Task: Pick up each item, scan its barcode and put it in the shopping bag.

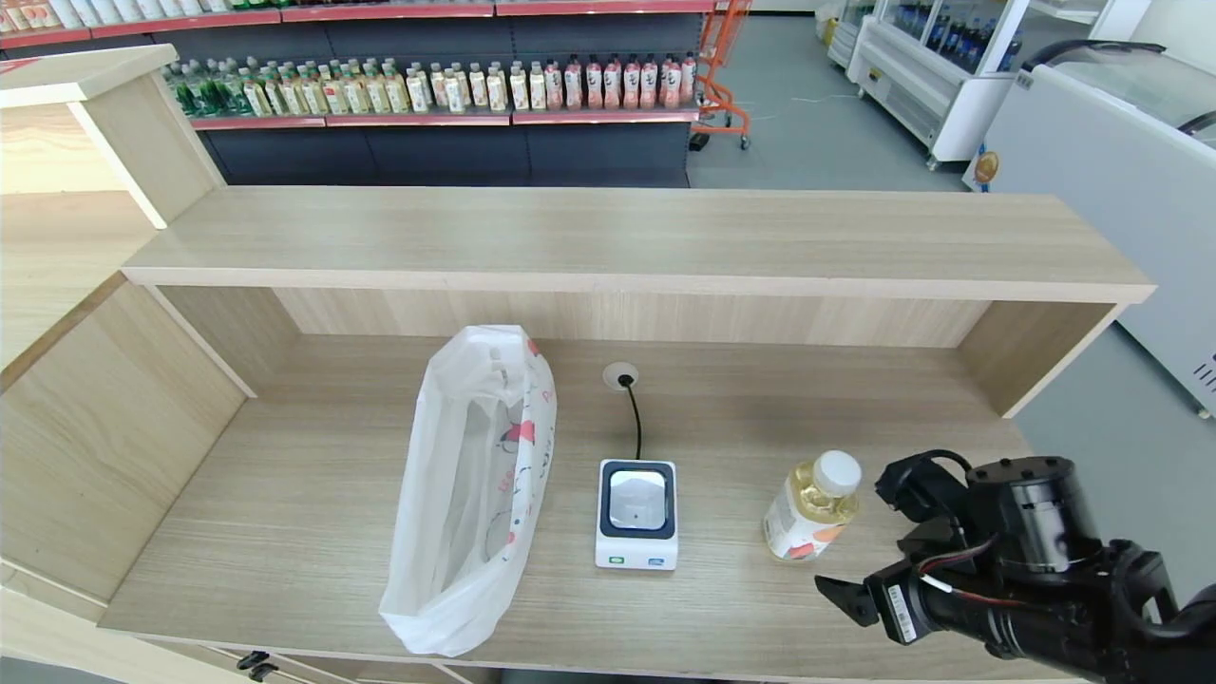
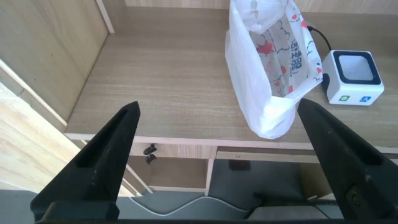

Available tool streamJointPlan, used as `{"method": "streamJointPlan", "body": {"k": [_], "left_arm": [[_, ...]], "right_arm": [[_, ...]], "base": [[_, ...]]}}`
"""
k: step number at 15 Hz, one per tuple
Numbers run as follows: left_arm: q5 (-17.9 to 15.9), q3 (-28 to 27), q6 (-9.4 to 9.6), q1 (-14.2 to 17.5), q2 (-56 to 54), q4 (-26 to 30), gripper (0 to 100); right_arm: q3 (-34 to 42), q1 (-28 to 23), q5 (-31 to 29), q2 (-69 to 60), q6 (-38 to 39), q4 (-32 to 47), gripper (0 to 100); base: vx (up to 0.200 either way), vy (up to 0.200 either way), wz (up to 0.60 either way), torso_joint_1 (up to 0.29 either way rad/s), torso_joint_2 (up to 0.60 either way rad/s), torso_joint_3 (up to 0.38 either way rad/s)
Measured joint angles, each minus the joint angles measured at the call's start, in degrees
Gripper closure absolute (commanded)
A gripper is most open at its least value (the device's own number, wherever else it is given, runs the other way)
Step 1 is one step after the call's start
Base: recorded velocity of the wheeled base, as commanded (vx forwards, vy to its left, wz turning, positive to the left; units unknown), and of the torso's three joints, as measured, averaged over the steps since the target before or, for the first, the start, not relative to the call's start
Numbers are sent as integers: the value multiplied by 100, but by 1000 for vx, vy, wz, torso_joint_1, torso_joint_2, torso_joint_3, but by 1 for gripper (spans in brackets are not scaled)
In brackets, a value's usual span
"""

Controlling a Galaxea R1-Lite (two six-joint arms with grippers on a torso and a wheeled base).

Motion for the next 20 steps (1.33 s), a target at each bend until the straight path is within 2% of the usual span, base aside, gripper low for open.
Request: {"method": "streamJointPlan", "body": {"k": [6,20], "left_arm": [[0,0,0,0,-2,0,0],[0,0,0,0,0,0,0]], "right_arm": [[-168,177,-121,1211,-62,-1631,0],[-990,428,-273,1976,-355,-2392,0]], "base": [[0,0,0,0,0,0],[0,0,0,0,0,0]]}}
